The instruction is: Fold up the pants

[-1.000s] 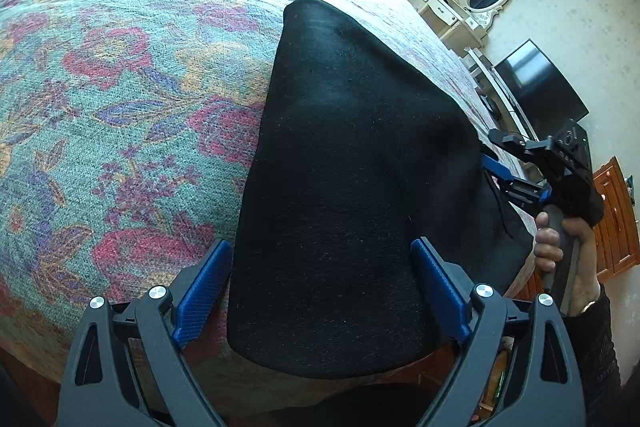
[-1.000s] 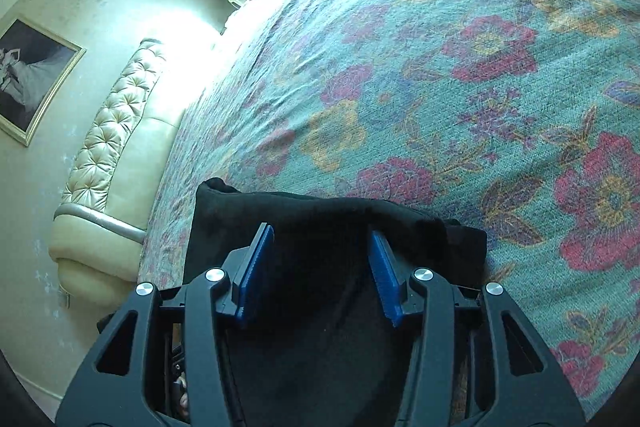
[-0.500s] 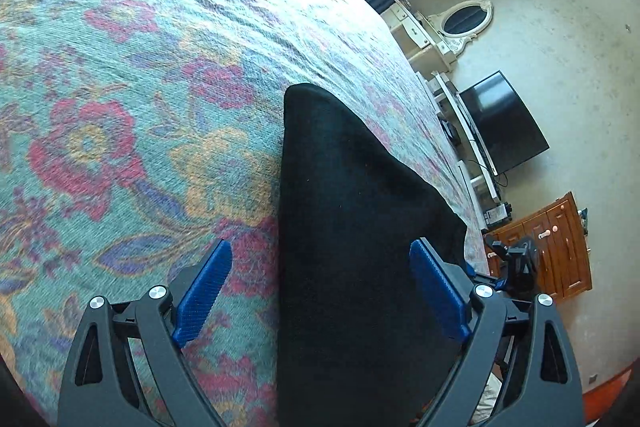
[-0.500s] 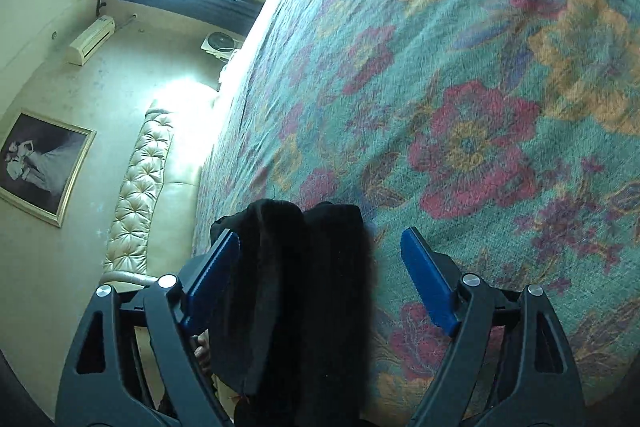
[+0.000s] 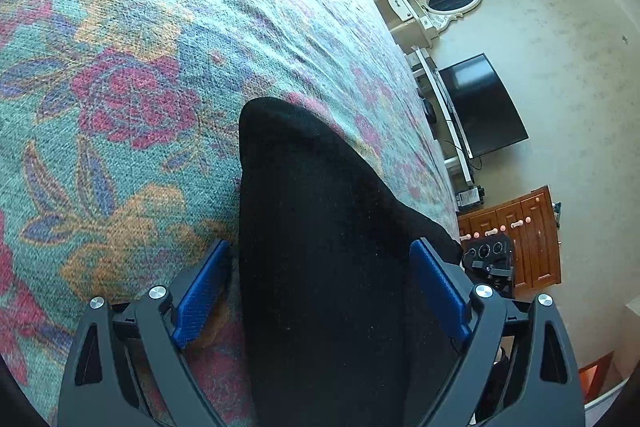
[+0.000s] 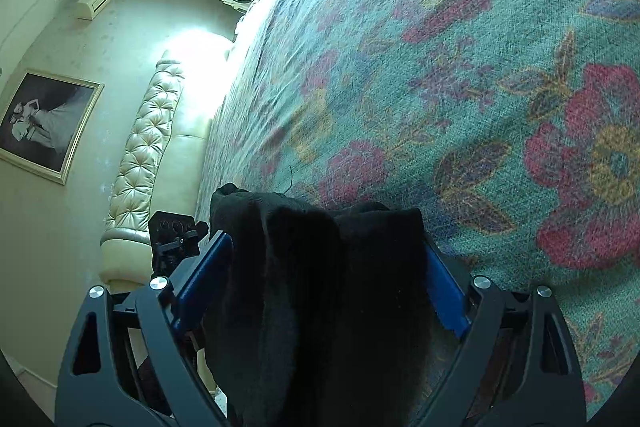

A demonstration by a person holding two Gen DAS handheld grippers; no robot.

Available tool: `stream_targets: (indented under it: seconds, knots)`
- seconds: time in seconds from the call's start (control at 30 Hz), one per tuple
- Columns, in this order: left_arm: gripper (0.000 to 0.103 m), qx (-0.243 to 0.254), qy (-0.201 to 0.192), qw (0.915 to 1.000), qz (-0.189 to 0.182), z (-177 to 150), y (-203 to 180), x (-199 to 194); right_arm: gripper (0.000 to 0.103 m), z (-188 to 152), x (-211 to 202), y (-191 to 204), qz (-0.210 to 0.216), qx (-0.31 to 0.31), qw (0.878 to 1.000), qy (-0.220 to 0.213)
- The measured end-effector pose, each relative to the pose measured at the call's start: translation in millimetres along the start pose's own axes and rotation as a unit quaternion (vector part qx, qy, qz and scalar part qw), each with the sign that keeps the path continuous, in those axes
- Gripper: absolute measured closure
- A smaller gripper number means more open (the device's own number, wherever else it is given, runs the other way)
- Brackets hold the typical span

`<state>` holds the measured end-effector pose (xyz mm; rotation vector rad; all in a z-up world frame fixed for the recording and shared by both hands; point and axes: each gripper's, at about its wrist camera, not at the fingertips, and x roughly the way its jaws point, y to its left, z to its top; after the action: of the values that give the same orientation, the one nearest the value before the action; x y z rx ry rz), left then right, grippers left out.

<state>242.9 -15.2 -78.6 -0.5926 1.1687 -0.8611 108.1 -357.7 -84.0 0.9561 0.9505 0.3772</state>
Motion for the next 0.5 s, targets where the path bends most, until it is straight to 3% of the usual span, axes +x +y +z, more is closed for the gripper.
stream_targets:
  seconds: [0.03, 0.2, 0.27, 0.3, 0.5]
  knots:
    - [0.014, 0.004, 0.008, 1.0000, 0.000, 0.7, -1.3, 2.4, 0.034, -0.6, 1.9, 0.1, -0.019, -0.003, 1.000, 0.001]
    - [0.015, 0.049, 0.020, 0.9977, 0.042, -0.1, -17.8, 14.2, 0.049, -6.6, 0.8, -3.3, -0.032, -0.006, 0.999, -0.012]
    - [0.046, 0.064, 0.012, 0.9952, 0.073, -3.3, -22.1, 17.1, 0.053, -9.7, 0.9, -1.8, -0.041, -0.011, 0.999, -0.018]
    - [0.055, 0.065, 0.012, 0.9941, 0.085, -4.7, -21.7, 19.2, 0.055, -10.5, 1.1, 0.0, -0.044, -0.013, 0.999, -0.021]
    - [0.070, 0.114, -0.019, 0.9843, 0.133, -13.2, -37.0, 16.8, 0.067, -16.8, 4.3, 21.7, -0.055, -0.031, 0.997, -0.043]
